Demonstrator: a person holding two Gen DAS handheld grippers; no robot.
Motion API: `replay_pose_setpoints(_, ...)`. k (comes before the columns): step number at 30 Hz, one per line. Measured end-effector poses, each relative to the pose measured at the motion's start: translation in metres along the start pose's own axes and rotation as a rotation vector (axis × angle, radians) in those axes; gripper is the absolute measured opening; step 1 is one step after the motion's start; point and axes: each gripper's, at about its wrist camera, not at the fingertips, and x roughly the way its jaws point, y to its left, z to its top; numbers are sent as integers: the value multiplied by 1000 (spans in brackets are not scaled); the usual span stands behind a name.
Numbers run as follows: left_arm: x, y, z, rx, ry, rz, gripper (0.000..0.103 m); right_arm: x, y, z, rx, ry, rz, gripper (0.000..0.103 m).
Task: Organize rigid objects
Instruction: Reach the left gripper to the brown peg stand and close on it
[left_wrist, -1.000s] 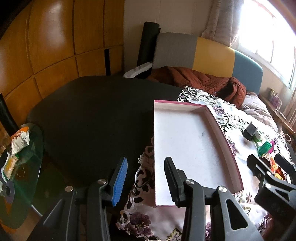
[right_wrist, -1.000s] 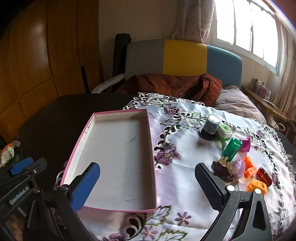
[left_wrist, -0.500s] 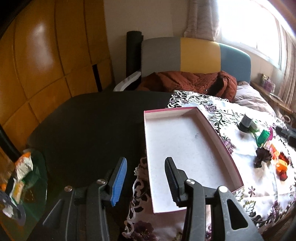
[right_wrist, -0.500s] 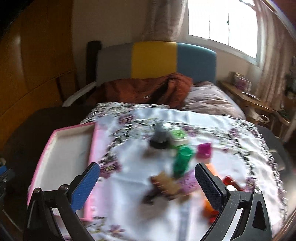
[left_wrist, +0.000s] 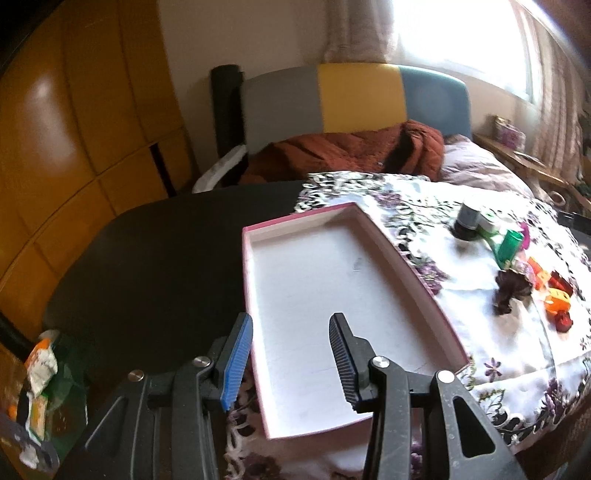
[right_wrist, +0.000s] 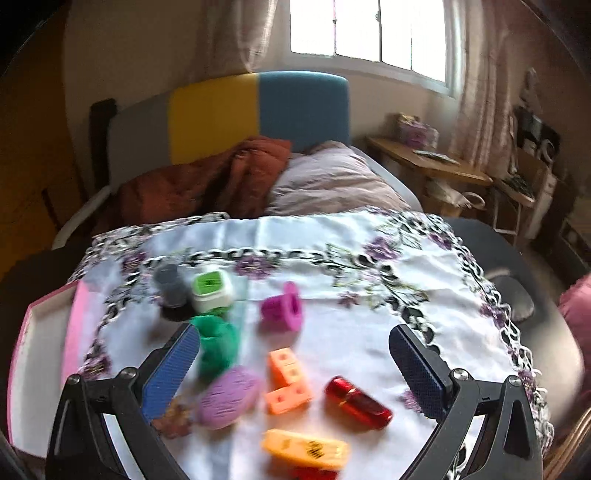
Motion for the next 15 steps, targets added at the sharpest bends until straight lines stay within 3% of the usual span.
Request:
replay_pose_setpoints(3,3,-14,6,28,0,-72,43,11,-18,-2,73,19,-9,103)
replay_pose_setpoints(7,15,-38,20,21,57,-241,43,20,-39,-3,190,54,27,103)
replay_pose_setpoints(12,30,-94,34,107,82,-360,43,24,-49,-5,259,91,37,103)
replay_pose_setpoints(15,44,-125,42,134,146,-470,43,26,-54,-6,286,100,40,103)
